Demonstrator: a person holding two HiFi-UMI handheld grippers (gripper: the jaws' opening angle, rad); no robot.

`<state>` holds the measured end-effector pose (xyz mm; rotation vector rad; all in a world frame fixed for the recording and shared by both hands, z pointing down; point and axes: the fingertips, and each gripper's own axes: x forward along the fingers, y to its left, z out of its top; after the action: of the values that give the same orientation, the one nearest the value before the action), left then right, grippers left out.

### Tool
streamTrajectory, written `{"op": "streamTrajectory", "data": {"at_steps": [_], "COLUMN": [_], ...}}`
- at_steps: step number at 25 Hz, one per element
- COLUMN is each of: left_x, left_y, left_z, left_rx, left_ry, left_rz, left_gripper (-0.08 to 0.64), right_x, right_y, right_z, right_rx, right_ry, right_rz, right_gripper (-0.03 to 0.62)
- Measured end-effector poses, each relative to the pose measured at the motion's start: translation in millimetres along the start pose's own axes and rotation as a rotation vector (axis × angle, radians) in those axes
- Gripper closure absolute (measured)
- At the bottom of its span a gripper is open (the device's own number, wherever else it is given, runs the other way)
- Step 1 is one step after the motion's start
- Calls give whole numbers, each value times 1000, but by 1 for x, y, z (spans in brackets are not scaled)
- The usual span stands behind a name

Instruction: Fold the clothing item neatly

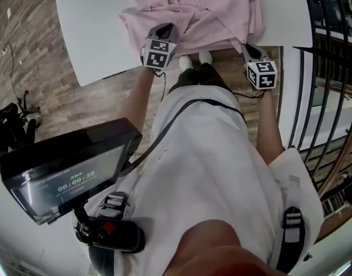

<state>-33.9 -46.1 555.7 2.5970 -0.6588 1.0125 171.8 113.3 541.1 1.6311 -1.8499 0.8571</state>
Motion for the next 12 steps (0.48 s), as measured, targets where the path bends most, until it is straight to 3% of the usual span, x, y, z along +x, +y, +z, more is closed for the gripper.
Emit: {"op": "streamTrajectory", "data": {"at_steps": [5,12], "left_x": [-14,-22], "left_y": [-9,-22], "left_z": [22,50], "left_rx": [4,-15], "left_ry": [-73,-142], "left_rz": [-4,-28], "left_gripper": [556,556], "right_x": [-16,3], "right_y": [-5,-10], "right_z": [59,134], "right_rx": [-35,-135], "right_ry": [-137,-257], "right_rz": [-16,1], "right_gripper": [580,580]}}
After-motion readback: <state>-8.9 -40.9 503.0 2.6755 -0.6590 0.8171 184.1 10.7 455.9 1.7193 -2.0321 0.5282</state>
